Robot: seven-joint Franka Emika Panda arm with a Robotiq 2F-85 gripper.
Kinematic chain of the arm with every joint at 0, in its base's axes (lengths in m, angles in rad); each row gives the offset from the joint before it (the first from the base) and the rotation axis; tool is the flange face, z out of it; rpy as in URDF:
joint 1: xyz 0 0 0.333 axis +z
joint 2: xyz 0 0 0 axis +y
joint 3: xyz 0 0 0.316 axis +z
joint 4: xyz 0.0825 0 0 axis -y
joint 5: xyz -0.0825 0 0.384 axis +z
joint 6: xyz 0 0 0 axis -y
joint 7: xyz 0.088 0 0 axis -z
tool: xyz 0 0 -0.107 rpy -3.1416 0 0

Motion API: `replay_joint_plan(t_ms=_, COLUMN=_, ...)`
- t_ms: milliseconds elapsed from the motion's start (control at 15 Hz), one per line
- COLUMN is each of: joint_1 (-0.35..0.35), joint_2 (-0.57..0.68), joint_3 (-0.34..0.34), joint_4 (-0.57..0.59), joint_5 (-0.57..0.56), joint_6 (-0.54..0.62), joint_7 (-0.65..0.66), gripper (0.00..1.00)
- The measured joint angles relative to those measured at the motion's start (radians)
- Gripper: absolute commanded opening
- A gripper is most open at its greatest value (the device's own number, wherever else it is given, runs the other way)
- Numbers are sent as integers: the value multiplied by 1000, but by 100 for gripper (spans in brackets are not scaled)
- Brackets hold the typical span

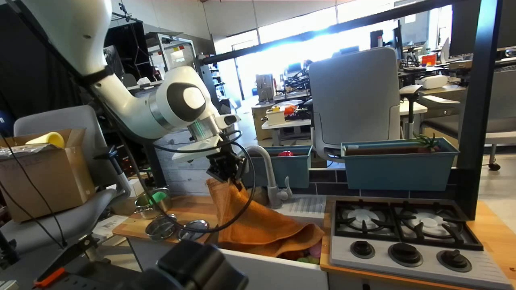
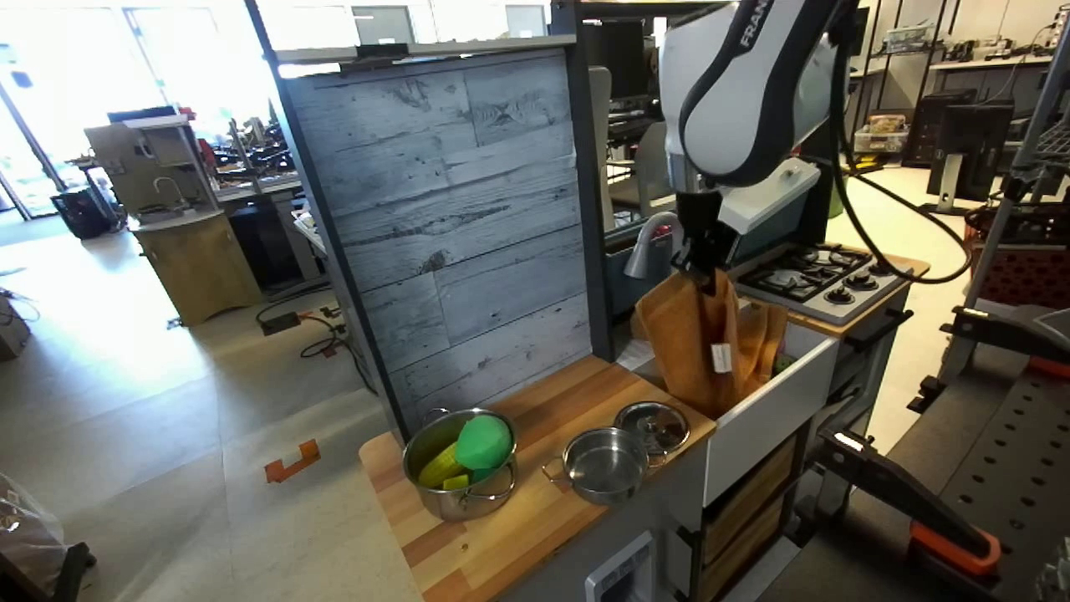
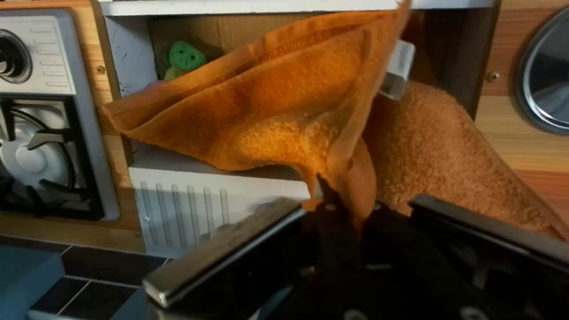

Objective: Move the right pot to the left of the lid, then hang the towel on the black rod, lastly, put the yellow plushie in the right pot

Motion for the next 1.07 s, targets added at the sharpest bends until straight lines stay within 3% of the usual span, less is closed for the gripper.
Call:
replay_joint_plan(t_ms=267, joint_1=0, joint_2=-202, joint_3=-39, joint_4=-200, joint_5=-4, joint_6=200, joint_7=50, gripper=1)
replay_joint_plan(t_ms=533, joint_1=2, joint_2=-411, joint_3=-97, joint_4=-327, joint_5=-3, joint_6=311, joint_7=107, gripper=1)
replay_joint_plan(t_ms=867, joint_1=41, joint_2=-652, joint_3=-187, joint_4=-361, joint_5=-8, joint_6=328, joint_7=221, gripper=1)
replay_joint_plan(t_ms=1067, joint_1=45, joint_2=-727, joint_3=-206, joint_4=-334, joint_5=-28, joint_6=361, joint_7=320, gripper=1)
